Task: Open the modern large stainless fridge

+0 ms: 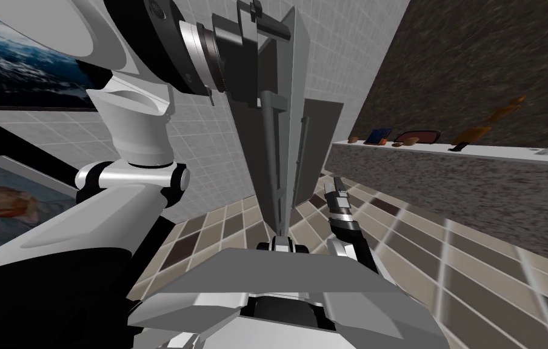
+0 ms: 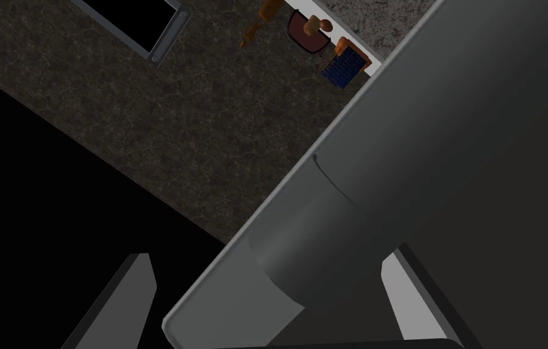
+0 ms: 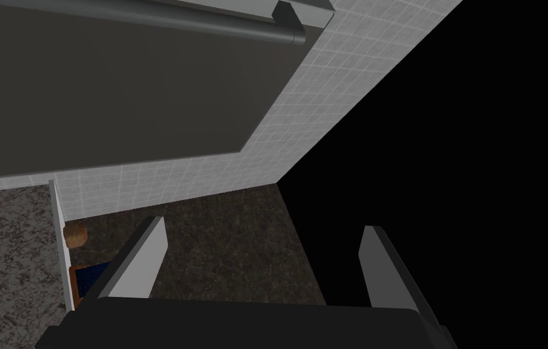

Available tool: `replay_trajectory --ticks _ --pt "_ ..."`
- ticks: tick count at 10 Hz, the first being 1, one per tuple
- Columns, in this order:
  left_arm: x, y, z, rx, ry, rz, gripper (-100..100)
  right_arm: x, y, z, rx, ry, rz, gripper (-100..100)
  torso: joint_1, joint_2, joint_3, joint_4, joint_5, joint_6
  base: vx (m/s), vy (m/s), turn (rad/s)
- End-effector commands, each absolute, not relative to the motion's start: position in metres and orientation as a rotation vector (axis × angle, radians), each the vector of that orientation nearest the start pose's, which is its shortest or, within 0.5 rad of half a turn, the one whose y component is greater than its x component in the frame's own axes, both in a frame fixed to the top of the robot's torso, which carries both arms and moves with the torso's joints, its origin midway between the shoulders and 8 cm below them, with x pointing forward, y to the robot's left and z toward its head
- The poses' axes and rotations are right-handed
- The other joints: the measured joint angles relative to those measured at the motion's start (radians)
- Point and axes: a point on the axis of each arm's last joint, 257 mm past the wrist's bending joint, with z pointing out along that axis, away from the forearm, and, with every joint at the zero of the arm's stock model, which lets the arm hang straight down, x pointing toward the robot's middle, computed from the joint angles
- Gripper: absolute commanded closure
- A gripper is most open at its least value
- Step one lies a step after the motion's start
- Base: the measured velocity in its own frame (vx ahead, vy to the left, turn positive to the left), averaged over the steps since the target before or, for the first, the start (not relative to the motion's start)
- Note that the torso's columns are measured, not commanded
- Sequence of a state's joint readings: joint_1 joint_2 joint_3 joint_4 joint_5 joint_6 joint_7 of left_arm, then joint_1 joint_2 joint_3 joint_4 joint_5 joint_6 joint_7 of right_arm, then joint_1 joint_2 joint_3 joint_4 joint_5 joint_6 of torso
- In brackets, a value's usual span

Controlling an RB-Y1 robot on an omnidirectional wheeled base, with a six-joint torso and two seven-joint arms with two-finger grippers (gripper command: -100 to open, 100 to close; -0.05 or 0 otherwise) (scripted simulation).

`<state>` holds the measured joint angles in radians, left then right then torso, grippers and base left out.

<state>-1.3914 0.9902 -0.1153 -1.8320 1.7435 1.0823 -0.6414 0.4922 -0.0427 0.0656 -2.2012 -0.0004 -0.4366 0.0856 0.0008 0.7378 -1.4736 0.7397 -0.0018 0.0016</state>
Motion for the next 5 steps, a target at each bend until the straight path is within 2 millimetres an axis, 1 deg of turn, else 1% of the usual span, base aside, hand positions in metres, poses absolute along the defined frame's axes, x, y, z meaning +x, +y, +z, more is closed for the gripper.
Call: replay_trajectory --ticks 1,5 --pt "0.3573 0.0101 0.329 0.422 1.806 -1.403 0 0.3718 -0.2565 -0.0232 0.705 0.771 1.26 0 0.001 0.002 -0.001 -0.001 0.002 -0.001 0.0 0.0 0.0" --pt "0.3573 0.0101 0.3289 0.422 1.807 -1.403 0 0.3718 -0.2565 -0.0232 0.705 0.771 1.26 0 -0.001 0.0 -0.003 -0.002 0.002 -0.002 0.0 0.0 0.0"
